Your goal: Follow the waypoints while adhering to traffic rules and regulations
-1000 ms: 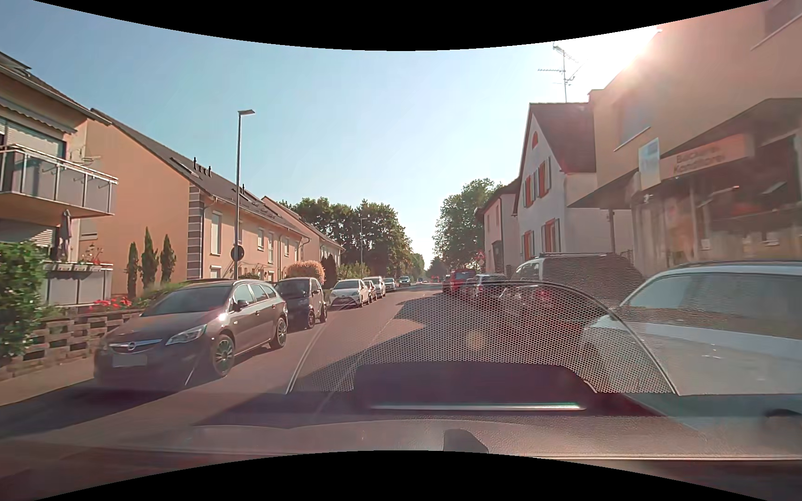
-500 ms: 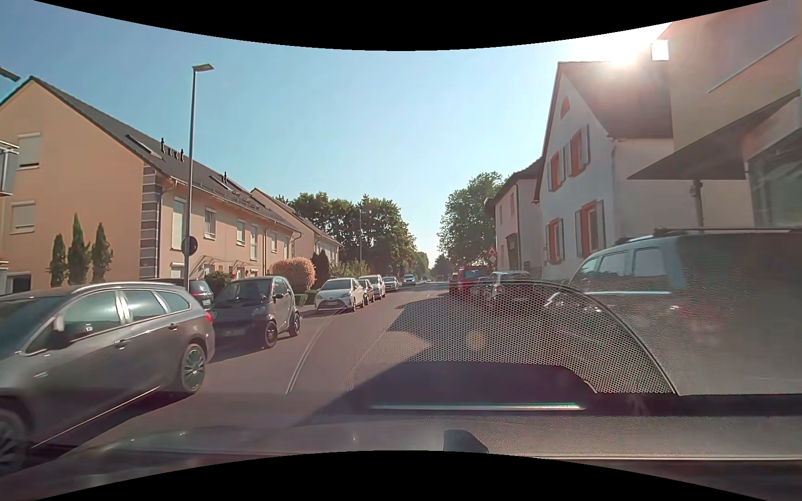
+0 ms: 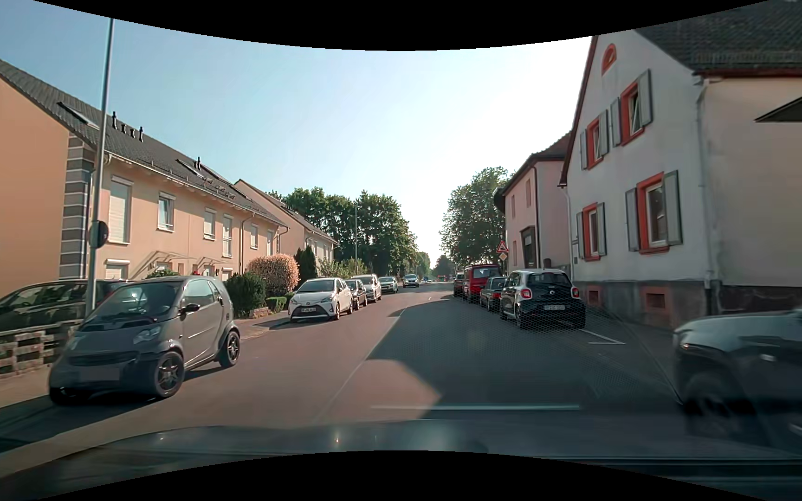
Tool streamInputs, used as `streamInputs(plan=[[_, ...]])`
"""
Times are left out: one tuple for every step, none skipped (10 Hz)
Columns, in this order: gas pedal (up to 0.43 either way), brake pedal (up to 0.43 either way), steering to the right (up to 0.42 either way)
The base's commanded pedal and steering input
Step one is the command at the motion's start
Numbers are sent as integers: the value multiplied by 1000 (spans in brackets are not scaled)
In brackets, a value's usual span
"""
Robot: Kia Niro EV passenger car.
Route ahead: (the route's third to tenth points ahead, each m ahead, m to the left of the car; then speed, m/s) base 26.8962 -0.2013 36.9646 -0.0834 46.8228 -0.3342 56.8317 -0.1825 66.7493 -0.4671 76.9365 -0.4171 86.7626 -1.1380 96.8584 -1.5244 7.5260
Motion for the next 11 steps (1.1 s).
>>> streamInputs(plan=[[110, 0, -7], [110, 0, -7], [110, 0, -7], [110, 0, -7], [110, 0, -7], [110, 0, -7], [110, 0, -7], [110, 0, -7], [110, 0, -7], [110, 0, -7], [110, 0, -6]])
